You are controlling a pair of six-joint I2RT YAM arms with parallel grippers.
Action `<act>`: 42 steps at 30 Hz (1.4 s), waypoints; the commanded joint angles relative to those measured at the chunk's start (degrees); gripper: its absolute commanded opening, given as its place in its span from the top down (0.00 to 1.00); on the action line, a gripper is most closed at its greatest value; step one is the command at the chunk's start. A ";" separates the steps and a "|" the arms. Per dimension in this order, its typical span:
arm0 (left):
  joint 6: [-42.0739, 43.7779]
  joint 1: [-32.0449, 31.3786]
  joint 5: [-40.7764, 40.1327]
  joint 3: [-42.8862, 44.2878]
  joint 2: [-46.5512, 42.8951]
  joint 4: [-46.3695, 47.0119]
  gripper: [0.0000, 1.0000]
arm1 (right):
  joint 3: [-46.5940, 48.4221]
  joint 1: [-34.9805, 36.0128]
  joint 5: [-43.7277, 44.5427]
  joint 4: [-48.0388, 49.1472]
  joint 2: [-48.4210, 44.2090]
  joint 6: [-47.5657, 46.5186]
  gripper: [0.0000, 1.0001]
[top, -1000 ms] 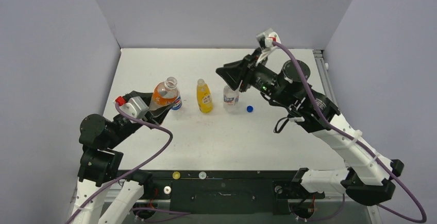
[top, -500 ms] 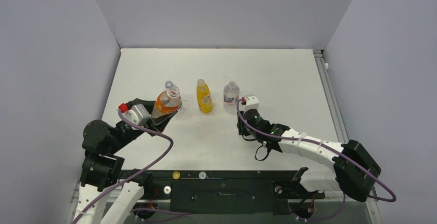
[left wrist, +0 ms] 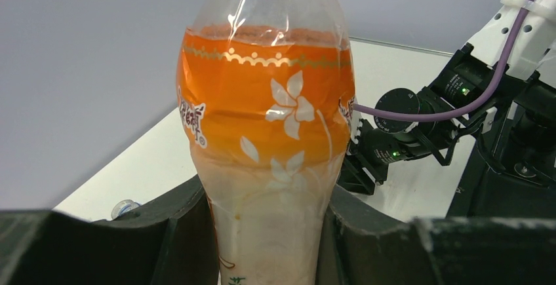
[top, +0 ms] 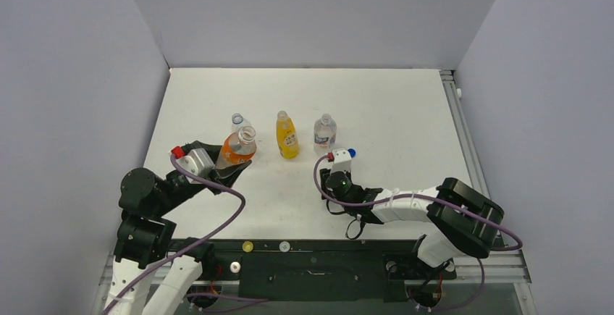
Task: Unscrew the bottle caps
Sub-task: Place the bottle cap at the center of the board.
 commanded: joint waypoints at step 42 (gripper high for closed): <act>-12.32 0.00 12.61 1.50 3.40 6.06 0.94 | 55.89 13.62 -30.91 -13.13 -10.53 -9.38 0.45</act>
